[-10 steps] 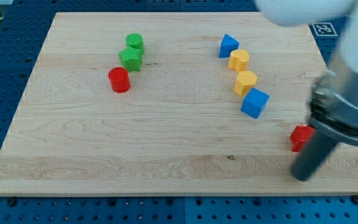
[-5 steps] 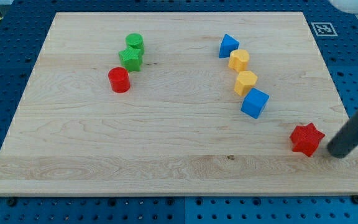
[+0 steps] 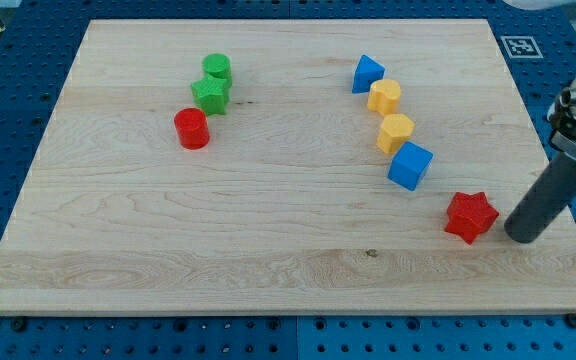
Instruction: Place the red star diagonal to the red circle
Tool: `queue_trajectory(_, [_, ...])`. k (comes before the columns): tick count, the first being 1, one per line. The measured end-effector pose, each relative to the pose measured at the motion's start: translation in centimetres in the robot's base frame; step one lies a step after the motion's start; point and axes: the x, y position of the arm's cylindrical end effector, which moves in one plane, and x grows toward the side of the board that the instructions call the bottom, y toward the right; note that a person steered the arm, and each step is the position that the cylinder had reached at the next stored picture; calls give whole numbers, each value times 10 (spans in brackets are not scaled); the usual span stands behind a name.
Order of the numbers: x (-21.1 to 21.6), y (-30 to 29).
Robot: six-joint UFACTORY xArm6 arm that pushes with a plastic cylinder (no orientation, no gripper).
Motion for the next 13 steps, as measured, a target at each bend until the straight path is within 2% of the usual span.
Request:
queue_trajectory(2, [-2, -12])
queue_trajectory(4, [-7, -65])
queue_trajectory(5, [-22, -73])
queue_trajectory(8, [-26, -106])
queue_trajectory(10, [-12, -132])
queue_trajectory(13, [4, -141])
